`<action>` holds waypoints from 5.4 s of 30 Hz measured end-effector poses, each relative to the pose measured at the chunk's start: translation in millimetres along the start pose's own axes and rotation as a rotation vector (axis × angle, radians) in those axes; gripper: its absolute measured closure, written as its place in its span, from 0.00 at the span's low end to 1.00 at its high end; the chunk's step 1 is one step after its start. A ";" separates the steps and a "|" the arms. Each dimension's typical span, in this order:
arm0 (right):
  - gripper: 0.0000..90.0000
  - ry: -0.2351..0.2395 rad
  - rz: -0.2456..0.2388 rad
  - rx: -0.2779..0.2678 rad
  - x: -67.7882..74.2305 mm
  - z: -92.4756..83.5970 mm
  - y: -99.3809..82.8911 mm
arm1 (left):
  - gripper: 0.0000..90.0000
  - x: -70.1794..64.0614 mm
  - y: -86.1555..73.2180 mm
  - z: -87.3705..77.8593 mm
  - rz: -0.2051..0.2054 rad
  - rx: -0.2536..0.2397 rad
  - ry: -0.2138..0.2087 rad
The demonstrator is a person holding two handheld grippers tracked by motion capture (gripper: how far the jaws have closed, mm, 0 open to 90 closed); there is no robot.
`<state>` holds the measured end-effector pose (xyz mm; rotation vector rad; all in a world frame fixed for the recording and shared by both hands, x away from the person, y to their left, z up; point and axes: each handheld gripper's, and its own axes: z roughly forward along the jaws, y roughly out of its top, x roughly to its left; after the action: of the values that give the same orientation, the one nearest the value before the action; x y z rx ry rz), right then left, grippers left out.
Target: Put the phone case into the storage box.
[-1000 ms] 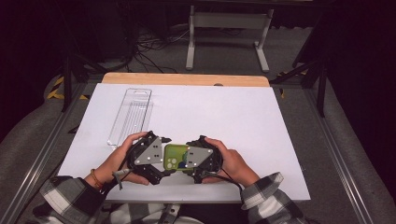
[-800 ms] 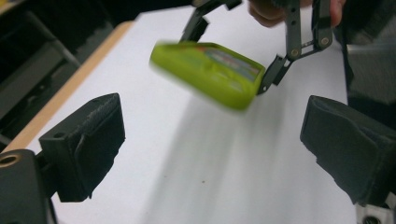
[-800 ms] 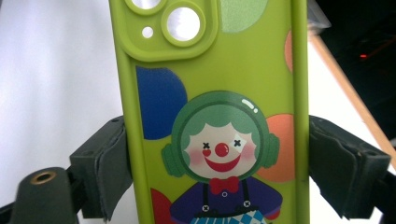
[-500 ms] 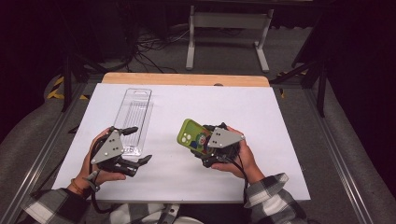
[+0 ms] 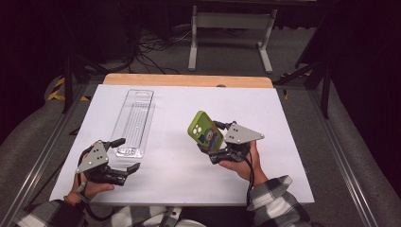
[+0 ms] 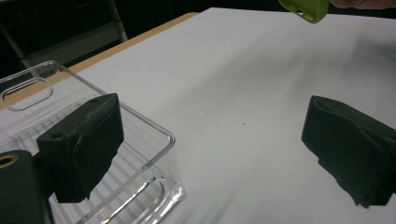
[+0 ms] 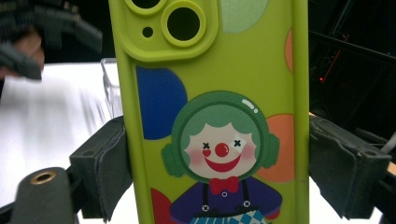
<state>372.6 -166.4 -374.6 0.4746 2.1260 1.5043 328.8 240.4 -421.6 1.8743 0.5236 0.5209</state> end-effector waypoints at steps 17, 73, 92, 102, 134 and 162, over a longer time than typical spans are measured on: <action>0.17 -0.021 0.079 -0.091 -4.2 -4.8 -2.3 | 0.11 -9.4 -4.9 14.0 -0.029 0.039 -0.003; 0.17 -0.145 -0.006 -0.104 24.2 10.7 5.8 | 0.22 -9.6 18.1 25.4 -0.106 -0.061 0.001; 0.17 -0.161 -0.025 -0.104 35.9 19.6 3.9 | 0.38 -28.7 71.3 59.4 -0.160 -0.185 -0.067; 0.17 -0.190 -0.036 -0.104 40.0 22.2 2.0 | 0.38 -43.1 86.6 83.3 -0.192 -0.199 -0.096; 0.17 -0.292 -0.093 -0.063 65.5 41.1 -3.7 | 0.85 -52.1 96.6 89.9 -0.194 -0.298 -0.104; 0.14 -0.107 -0.066 0.051 61.7 37.4 -16.0 | 0.86 -31.8 107.4 67.7 -0.112 -0.249 -0.129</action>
<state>343.4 -109.5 -411.6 0.4879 2.0804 1.3607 354.3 135.8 -347.1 1.6186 0.4533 0.3699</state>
